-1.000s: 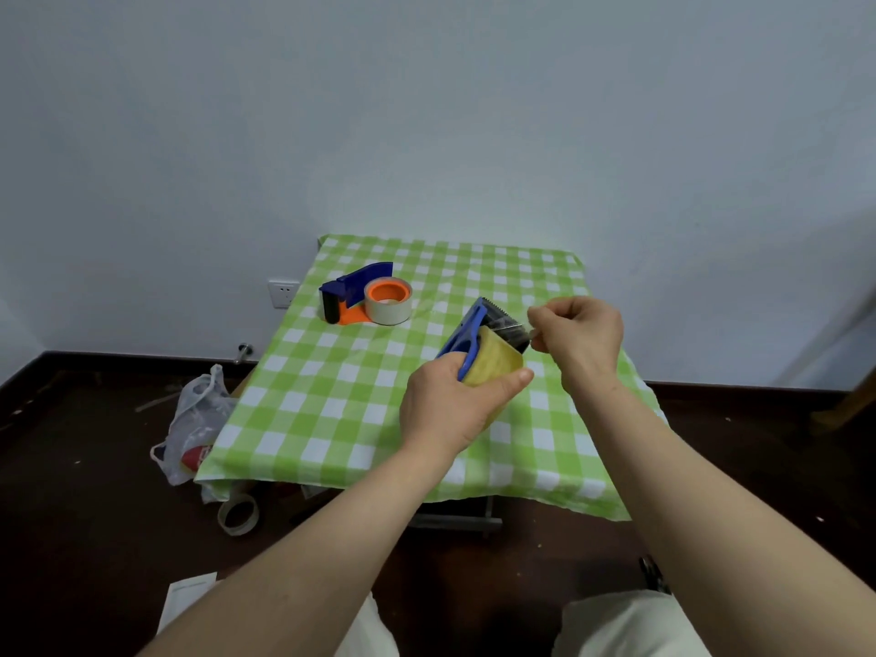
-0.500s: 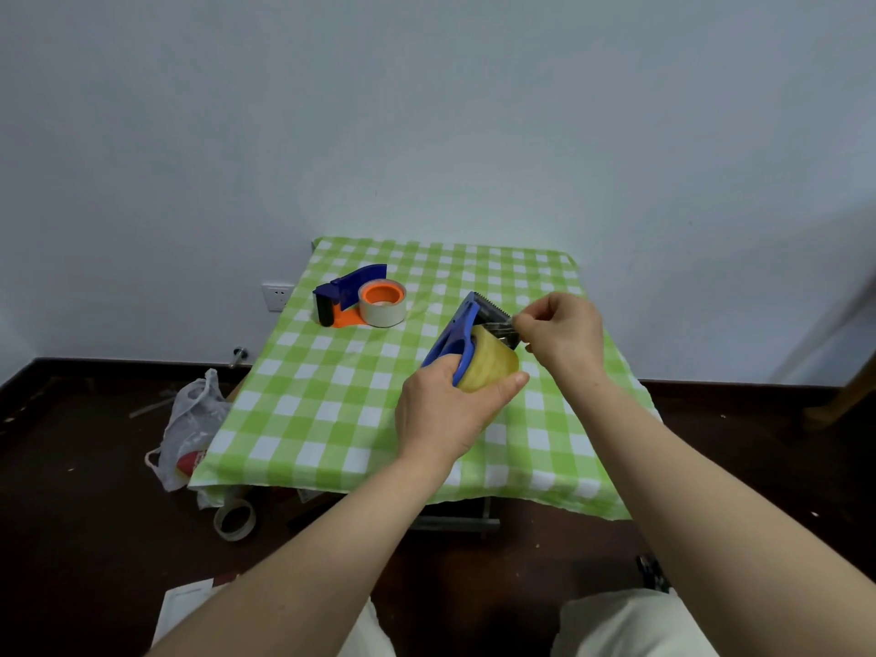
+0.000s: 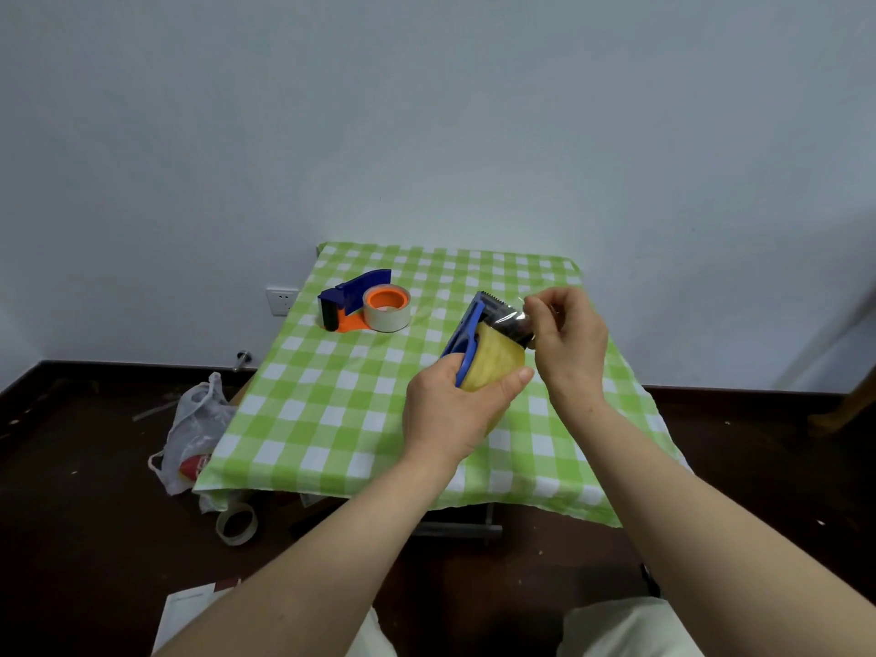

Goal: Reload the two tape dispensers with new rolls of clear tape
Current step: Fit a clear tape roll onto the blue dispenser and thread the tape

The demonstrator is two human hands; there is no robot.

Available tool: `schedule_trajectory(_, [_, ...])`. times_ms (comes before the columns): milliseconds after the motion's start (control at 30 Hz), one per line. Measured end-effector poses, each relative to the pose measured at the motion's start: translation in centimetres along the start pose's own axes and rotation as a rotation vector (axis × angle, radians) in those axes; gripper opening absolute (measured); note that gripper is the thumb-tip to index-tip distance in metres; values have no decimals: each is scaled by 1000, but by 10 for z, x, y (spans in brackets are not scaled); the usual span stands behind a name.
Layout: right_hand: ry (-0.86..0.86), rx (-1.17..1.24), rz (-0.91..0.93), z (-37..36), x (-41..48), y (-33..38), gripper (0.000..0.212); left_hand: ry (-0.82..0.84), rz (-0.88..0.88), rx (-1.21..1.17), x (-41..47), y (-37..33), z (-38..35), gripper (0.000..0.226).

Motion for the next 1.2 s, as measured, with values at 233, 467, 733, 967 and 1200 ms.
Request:
schedule_trajectory(233, [30, 235, 55, 10, -20, 1, 9, -5, 9, -73, 1, 5, 9, 59])
schedule_trajectory(467, [246, 250, 62, -2, -23, 1, 16, -22, -6, -101, 3, 7, 13, 57])
schedule_trajectory(733, [229, 494, -441, -8, -21, -31, 15, -20, -11, -105, 0, 8, 10, 55])
schedule_trajectory(967, [195, 474, -765, -16, -31, -51, 14, -10, 6, -105, 0, 8, 4, 56])
schedule_trajectory(1200, [215, 282, -872, -14, -34, -62, 25, -7, 22, -77, -6, 11, 2, 44])
Point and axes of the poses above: each hand's wrist, its own x-axis towards the middle knuckle, its own z-axis out of the back of the hand, y = z × x, the point moved 9 cm from there along x, towards the middle knuckle, and after that the axes turned 3 degrees about x, right-handed, at the moved point
